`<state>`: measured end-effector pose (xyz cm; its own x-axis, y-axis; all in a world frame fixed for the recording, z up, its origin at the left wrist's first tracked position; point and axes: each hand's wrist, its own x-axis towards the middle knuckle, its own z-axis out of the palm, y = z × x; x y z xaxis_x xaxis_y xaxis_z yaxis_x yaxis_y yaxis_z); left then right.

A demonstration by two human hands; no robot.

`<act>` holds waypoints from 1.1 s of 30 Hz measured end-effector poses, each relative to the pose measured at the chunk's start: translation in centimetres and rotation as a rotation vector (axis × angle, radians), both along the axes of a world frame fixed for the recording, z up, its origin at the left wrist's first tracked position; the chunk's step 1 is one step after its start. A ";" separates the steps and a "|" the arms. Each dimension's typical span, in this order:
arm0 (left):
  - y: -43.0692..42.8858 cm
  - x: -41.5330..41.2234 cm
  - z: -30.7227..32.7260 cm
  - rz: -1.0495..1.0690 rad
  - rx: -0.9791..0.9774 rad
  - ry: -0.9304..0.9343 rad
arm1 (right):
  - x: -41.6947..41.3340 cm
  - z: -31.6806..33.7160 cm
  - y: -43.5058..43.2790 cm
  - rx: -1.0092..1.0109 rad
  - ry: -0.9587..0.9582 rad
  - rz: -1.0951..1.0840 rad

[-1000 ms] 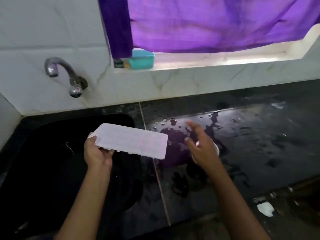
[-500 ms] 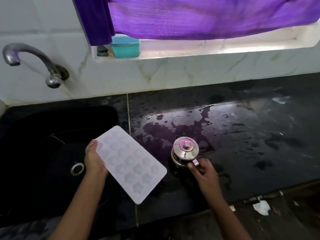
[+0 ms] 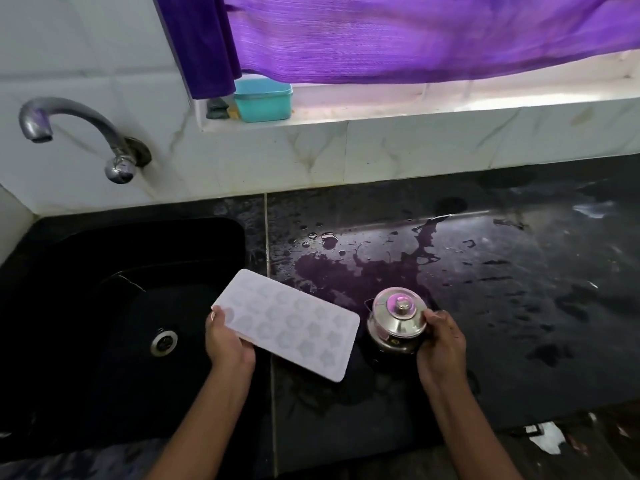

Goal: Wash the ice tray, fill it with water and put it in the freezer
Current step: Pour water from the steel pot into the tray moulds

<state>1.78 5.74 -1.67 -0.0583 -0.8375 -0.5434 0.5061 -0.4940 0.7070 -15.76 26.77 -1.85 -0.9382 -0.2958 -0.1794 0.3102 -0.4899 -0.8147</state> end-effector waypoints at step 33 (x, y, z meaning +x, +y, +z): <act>-7.8 -13.6 6.0 -1.854 -1.069 -1.282 | -8.9 3.3 4.2 -0.092 0.041 -0.073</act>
<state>-11.78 -2.04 4.33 -0.8220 -0.2398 -0.5165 -0.4679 0.8014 0.3727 -24.63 31.01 1.41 -0.9637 -0.2404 -0.1161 0.2390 -0.5831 -0.7764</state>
